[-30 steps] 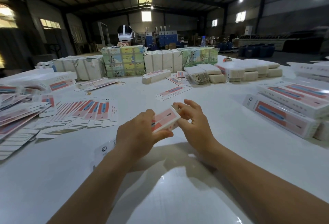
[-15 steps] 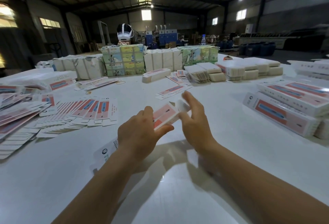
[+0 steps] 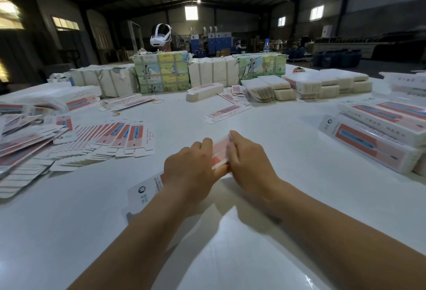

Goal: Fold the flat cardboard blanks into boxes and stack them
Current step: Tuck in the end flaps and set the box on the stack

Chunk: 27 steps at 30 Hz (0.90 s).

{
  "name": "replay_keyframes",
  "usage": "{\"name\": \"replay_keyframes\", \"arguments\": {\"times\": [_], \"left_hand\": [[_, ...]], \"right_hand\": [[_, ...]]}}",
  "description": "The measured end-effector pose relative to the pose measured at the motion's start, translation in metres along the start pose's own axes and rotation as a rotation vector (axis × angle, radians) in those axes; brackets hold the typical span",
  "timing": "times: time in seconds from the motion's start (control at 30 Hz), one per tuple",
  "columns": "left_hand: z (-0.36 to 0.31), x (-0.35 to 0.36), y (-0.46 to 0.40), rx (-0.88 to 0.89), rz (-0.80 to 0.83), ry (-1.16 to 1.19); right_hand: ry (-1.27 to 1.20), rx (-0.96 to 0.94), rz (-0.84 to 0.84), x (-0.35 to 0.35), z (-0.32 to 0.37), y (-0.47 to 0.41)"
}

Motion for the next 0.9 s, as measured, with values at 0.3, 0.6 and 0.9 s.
{"name": "replay_keyframes", "arguments": {"times": [0.3, 0.6, 0.9], "left_hand": [[0.006, -0.001, 0.0, 0.006, -0.061, -0.01], [0.004, -0.003, 0.001, 0.029, -0.155, -0.049], [-0.004, -0.014, 0.001, 0.103, -0.219, -0.156]], "right_hand": [[-1.073, 0.541, 0.039, -0.009, -0.004, -0.014], [-1.119, 0.56, 0.057, -0.013, -0.01, -0.013], [-0.556, 0.406, -0.087, -0.007, -0.004, -0.008]]}}
Point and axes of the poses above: each hand's wrist, its own y-axis away from the middle knuckle, its own x-axis out of the palm, z = x × y, the point moved 1 cm from there along -y, towards the middle knuckle, and after that the axes turned 5 degrees about -y, right-handed, at the moved point
